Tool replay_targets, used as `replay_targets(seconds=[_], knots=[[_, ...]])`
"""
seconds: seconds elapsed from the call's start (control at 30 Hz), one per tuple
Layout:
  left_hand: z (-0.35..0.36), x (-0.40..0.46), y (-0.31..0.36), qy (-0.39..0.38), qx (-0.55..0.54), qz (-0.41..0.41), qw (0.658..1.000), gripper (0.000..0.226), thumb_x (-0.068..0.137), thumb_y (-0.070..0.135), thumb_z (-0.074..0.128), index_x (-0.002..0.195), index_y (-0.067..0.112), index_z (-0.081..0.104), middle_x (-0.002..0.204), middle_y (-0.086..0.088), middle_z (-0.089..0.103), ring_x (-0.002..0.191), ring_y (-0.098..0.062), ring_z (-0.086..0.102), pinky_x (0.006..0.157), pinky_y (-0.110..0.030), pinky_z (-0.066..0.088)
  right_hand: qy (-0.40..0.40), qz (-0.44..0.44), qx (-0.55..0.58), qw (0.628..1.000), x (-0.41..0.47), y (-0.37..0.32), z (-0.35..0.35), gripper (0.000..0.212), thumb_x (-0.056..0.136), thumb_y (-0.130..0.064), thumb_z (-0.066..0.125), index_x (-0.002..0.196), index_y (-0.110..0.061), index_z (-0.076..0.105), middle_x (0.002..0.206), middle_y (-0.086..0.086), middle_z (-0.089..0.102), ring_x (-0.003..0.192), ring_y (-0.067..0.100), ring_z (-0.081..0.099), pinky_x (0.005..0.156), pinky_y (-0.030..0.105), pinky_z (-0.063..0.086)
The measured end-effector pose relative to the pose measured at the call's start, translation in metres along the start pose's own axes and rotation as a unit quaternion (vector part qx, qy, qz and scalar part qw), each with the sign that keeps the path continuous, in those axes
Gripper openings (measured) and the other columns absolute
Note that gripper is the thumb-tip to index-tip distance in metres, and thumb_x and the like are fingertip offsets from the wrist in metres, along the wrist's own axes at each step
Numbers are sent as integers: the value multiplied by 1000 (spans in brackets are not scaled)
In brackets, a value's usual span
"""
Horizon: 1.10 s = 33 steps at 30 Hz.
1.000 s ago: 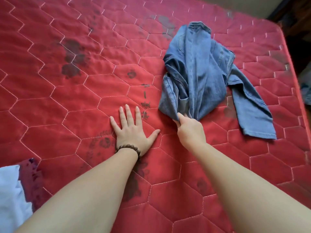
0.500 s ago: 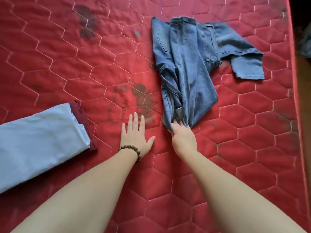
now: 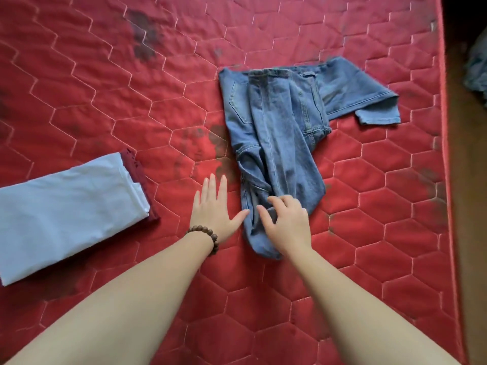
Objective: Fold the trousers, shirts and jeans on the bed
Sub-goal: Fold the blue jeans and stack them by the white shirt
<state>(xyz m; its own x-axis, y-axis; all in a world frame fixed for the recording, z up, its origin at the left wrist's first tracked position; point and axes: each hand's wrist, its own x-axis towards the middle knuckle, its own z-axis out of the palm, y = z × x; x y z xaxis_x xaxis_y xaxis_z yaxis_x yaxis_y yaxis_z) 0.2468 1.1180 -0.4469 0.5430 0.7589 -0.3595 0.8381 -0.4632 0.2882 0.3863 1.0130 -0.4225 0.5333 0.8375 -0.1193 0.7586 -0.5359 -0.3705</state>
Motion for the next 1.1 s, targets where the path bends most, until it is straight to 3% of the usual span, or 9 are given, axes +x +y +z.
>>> replay_targets(seconds=[0.03,0.1,0.2,0.27,0.37,0.53,0.97,1.03,1.1], knots=[[-7,17,5,18,-17,8,1000,104,79,77,39,153,16,-1,160,-12,-4,148,-24,-3,119,-42,9,51,6,10,999,17,3,-6,41,88,-48,60,115,-18,64,115,8,57,108,31,53,85,43,41],[-15,58,17,52,-42,24,997,112,72,81,42,153,19,-4,160,-11,-7,148,-24,-6,119,-42,7,59,33,15,998,62,14,-15,55,86,-54,59,131,-25,54,141,12,40,130,32,36,101,47,33],[-22,114,37,61,-35,56,996,118,64,86,34,152,19,-6,160,-7,-14,147,-22,-14,119,-43,1,-61,62,2,996,128,28,-16,82,81,-67,55,149,-44,16,160,3,-10,147,27,-3,113,57,12],[-15,137,47,32,-6,81,996,119,65,87,35,152,15,-4,160,-3,-11,147,-18,-12,119,-43,2,-127,69,-1,989,159,36,-13,94,78,-69,58,148,-49,-1,158,-2,-24,146,28,-14,112,61,9],[7,142,50,-13,9,78,997,114,74,79,47,153,11,0,161,-3,-2,148,-15,-4,120,-40,5,-196,57,-51,978,172,47,1,94,81,-62,60,149,-47,-4,159,1,-19,146,31,-14,116,57,12],[27,111,50,2,11,63,998,112,76,78,45,152,9,0,161,-4,-2,148,-15,-4,119,-36,3,-168,-10,-65,984,126,63,21,80,91,-45,54,153,-33,5,161,12,-7,147,28,2,118,42,12],[58,-76,23,-117,35,40,992,111,78,76,44,151,10,-10,160,-3,-14,146,-15,-14,120,-36,1,-250,-18,-61,966,-65,48,30,77,93,-47,48,153,-32,3,160,11,-9,148,26,-2,118,40,12],[57,-88,21,-113,33,29,993,107,82,73,42,151,11,-10,160,-3,-15,146,-16,-15,120,-37,0,-241,-27,-78,967,-65,46,20,68,93,-54,43,152,-34,15,160,10,8,146,25,13,112,40,24],[55,-90,26,-75,23,11,997,102,84,72,38,151,11,-10,160,-3,-13,146,-16,-16,120,-38,-3,-152,-42,-62,986,-44,48,3,57,92,-52,47,145,-33,37,147,10,35,133,28,35,100,41,33]])
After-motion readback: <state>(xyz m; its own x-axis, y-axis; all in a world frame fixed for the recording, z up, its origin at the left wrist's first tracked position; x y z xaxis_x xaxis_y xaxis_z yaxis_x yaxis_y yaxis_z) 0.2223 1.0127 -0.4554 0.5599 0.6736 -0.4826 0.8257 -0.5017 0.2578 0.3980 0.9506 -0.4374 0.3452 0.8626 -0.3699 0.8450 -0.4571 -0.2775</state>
